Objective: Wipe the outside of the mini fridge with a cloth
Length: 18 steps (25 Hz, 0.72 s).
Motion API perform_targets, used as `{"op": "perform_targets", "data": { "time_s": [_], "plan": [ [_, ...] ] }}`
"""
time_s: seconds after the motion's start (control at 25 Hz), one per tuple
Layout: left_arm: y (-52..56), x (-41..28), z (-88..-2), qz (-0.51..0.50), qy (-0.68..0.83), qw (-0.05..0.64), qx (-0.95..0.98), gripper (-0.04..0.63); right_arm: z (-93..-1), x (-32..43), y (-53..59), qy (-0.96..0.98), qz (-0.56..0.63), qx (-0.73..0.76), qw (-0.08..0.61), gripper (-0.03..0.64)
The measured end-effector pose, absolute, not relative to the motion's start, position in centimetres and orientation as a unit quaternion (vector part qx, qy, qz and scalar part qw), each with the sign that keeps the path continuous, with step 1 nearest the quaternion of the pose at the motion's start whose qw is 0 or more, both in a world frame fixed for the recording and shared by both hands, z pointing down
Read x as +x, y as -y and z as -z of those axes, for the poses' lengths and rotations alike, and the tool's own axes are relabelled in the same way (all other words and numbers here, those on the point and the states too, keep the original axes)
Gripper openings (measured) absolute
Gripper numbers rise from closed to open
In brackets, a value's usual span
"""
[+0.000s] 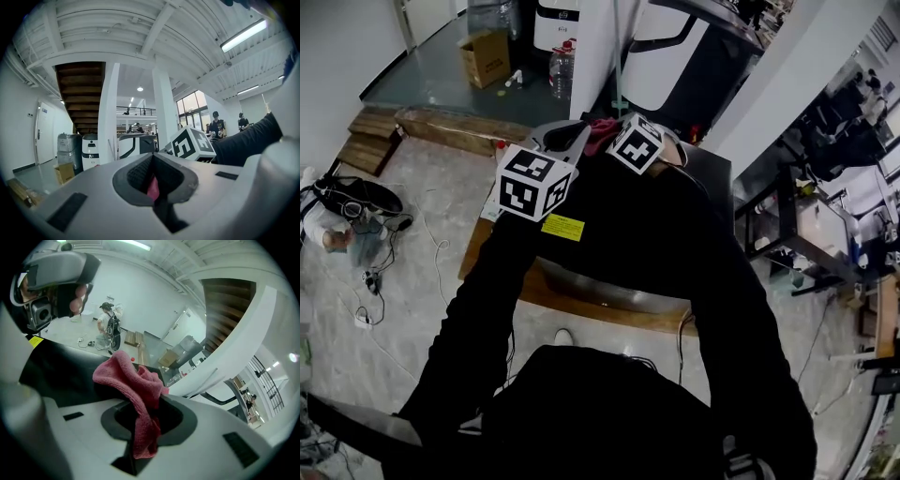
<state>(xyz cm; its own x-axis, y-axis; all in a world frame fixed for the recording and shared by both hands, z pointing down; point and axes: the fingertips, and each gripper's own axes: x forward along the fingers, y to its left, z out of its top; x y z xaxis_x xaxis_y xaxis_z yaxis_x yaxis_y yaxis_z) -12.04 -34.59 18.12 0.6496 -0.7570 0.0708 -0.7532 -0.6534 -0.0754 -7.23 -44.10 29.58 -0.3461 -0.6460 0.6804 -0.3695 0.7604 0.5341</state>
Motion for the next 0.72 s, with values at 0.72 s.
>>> {"op": "perform_targets", "data": {
  "time_s": [0.72],
  "plan": [
    [25.5,5.1,-16.7,0.039,-0.345,0.010,-0.938,0.005,-29.1,15.4,38.1,0.774,0.037,0.414,0.477,0.081]
  ]
}}
